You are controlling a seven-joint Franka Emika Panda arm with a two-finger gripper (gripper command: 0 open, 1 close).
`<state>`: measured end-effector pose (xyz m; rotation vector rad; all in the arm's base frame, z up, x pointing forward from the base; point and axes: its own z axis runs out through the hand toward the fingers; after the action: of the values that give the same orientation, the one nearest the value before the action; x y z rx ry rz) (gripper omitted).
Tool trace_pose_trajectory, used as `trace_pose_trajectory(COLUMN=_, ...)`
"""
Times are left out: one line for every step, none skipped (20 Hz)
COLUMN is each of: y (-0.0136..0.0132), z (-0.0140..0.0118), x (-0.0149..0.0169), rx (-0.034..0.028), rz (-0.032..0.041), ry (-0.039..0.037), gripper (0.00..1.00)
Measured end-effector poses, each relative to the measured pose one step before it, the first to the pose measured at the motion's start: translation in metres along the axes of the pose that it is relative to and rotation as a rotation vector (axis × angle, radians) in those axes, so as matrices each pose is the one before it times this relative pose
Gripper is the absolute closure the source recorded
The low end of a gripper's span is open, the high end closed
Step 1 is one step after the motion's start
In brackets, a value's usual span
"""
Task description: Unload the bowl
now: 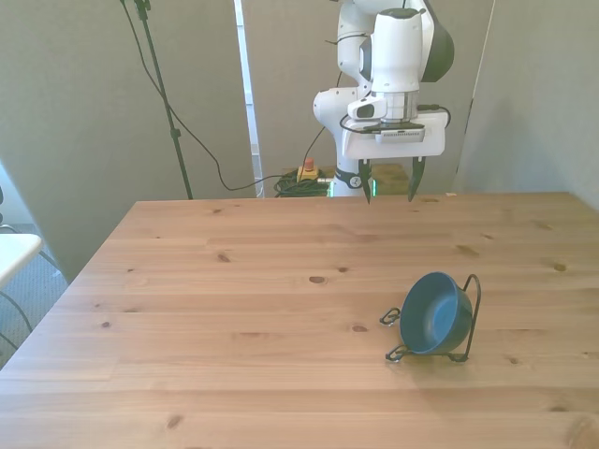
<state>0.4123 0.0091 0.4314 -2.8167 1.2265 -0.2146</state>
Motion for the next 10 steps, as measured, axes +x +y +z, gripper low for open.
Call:
trace_pose_trajectory(y=0.0, z=0.00037, x=0.00017, rx=-0.00069, rz=0.00029, ry=-0.00105, gripper=0.0)
trace_pose_trajectory(y=0.00091, z=0.00002, x=0.00093, rx=-0.00024, rz=0.00292, ry=-0.00212, gripper=0.0)
trace_pose_trajectory(y=0.00061, z=-0.002, x=0.00257, rx=0.00486, rz=0.00439, ry=0.00271, gripper=0.0)
trace_pose_trajectory(y=0.00001, z=-0.0035, x=0.00332, rx=0.00774, rz=0.00281, ry=0.00581, gripper=0.0)
trace_pose_trajectory(y=-0.00005, z=-0.00401, x=0.00404, rx=0.00968, rz=0.00075, ry=0.0071, gripper=0.0)
trace_pose_trajectory(y=-0.00054, z=-0.00441, x=0.00393, rx=0.00953, rz=-0.00868, ry=0.00668, gripper=0.0)
trace_pose_trajectory(y=-0.00079, z=-0.00365, x=0.0032, rx=0.01071, rz=-0.01978, ry=0.00473, gripper=0.0)
trace_pose_trajectory(y=-0.00033, z=-0.00287, x=0.0034, rx=0.01517, rz=-0.03143, ry=0.00391, gripper=0.0)
trace_pose_trajectory(y=-0.0004, z=-0.00247, x=0.00397, rx=0.01476, rz=-0.0311, ry=0.0048, gripper=0.0)
trace_pose_trajectory(y=-0.00016, z=-0.00201, x=0.00533, rx=0.01515, rz=-0.02208, ry=0.00633, gripper=0.0)
